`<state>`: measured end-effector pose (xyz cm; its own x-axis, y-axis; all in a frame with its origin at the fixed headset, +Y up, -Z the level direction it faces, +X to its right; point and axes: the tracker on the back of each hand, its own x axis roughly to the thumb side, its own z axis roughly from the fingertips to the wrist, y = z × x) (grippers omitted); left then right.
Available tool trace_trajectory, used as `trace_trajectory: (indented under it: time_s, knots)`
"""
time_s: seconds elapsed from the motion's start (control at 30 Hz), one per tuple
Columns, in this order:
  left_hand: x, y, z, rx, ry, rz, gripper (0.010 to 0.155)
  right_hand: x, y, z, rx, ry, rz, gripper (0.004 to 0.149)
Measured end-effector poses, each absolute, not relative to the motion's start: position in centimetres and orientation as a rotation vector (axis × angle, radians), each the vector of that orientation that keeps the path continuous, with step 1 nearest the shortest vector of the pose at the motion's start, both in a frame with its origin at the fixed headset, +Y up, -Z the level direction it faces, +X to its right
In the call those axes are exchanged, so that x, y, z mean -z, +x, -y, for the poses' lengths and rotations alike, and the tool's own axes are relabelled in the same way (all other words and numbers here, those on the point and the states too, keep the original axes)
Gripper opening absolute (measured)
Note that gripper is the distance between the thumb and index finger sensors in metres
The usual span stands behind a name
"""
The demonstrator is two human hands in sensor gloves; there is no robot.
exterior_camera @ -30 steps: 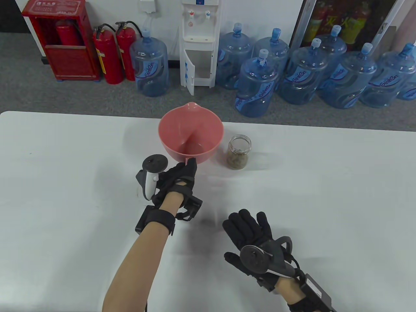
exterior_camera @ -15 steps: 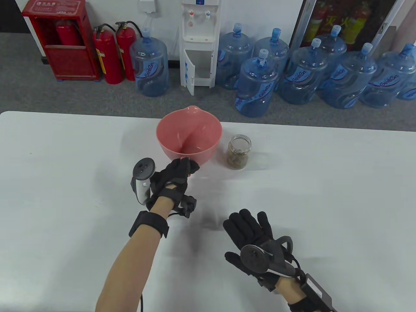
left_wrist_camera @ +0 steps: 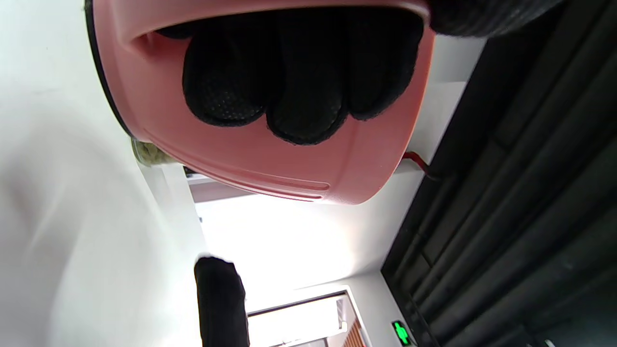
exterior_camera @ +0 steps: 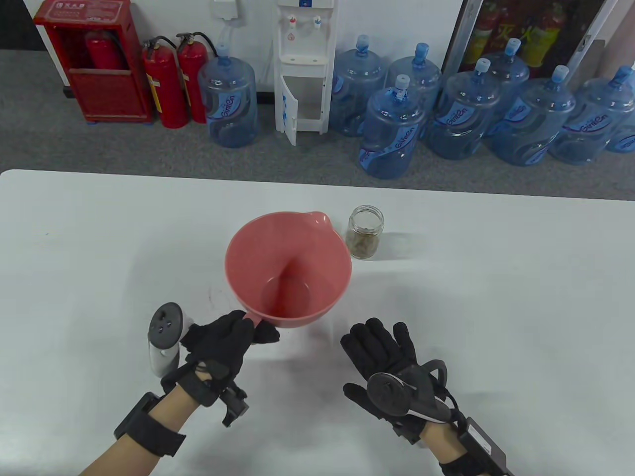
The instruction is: Hold salad bowl and receive raisins poured from storage jar
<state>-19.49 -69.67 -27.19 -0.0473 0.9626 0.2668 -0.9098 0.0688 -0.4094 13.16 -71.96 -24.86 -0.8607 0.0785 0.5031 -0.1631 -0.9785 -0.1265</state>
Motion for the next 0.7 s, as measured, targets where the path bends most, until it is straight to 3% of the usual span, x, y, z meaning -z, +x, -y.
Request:
trace_trajectory:
  time_s: [0.23, 0.5, 0.7]
  knots:
    - [24.6, -19.7, 71.9, -1.58, -0.11, 0.62, 0.041, 24.9, 13.3, 72.0, -2.902, 0.758, 0.248, 0.088]
    - [24.1, -19.8, 71.8, -1.57, -0.057, 0.671, 0.041, 25.5, 13.7, 71.7, -2.902, 0.733, 0.237, 0.088]
    - [24.1, -20.5, 72.0, -1.628, -0.009, 0.666, 0.042, 30.6, 13.9, 69.6, -3.03, 0.697, 0.291, 0.087]
